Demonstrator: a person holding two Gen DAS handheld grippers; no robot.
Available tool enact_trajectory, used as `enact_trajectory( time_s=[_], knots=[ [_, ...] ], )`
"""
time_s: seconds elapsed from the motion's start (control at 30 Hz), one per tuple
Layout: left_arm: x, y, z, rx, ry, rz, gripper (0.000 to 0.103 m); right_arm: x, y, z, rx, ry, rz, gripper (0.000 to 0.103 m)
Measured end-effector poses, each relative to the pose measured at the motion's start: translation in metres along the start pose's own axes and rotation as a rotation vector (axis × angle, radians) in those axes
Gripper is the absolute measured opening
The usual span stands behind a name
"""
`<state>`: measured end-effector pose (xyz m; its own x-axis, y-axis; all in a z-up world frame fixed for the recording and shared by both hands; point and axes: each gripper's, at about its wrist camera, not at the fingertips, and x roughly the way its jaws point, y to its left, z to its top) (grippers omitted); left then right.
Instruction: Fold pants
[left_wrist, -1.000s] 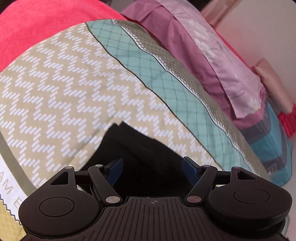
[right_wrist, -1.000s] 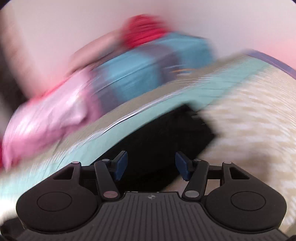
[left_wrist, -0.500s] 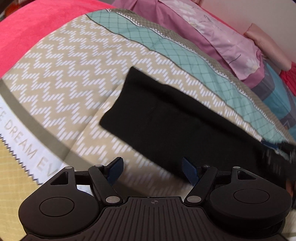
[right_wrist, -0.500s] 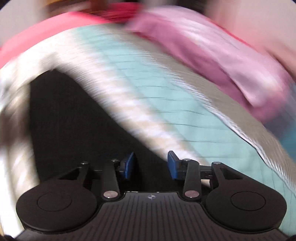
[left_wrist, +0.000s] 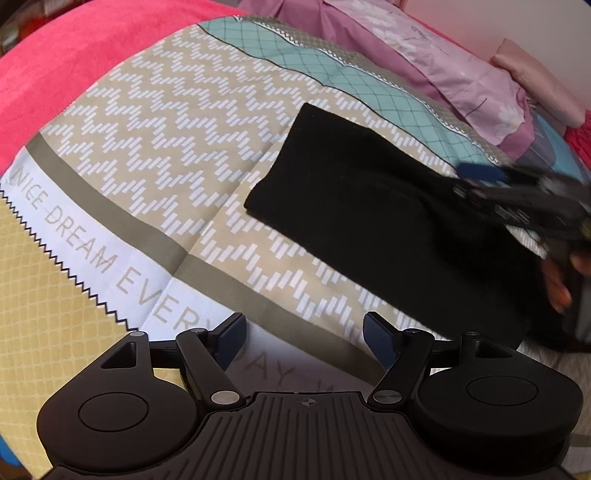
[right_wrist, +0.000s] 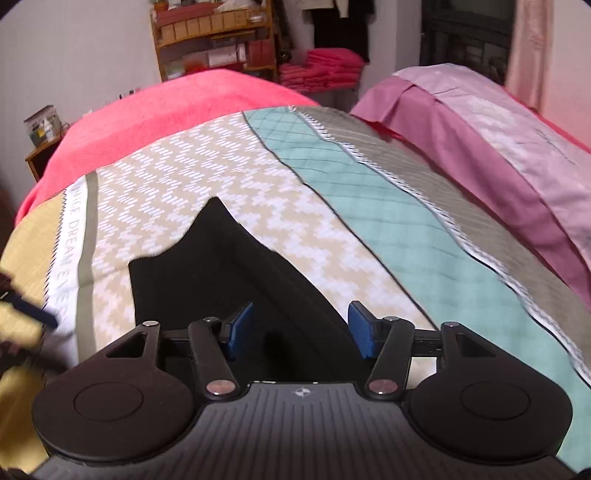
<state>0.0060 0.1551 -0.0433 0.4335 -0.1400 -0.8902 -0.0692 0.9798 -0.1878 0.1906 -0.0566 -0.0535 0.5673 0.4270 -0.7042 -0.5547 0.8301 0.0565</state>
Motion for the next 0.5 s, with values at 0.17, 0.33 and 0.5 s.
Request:
enact_trajectory(
  time_s=[0.17, 0.33, 0.5],
  knots=[
    [-0.004, 0.006, -0.013, -0.001, 0.002, 0.023, 0.103, 0.056, 0.006, 0.020, 0.060, 0.089, 0.099, 0.007],
    [-0.001, 0.003, -0.006, 0.031, -0.009, 0.028, 0.103, 0.060, -0.011, 0.030, 0.177, 0.054, 0.044, 0.021],
    [0.007, -0.026, 0.028, 0.124, -0.061, -0.013, 0.103, -0.014, -0.023, 0.003, 0.268, -0.055, 0.001, 0.063]
  ],
)
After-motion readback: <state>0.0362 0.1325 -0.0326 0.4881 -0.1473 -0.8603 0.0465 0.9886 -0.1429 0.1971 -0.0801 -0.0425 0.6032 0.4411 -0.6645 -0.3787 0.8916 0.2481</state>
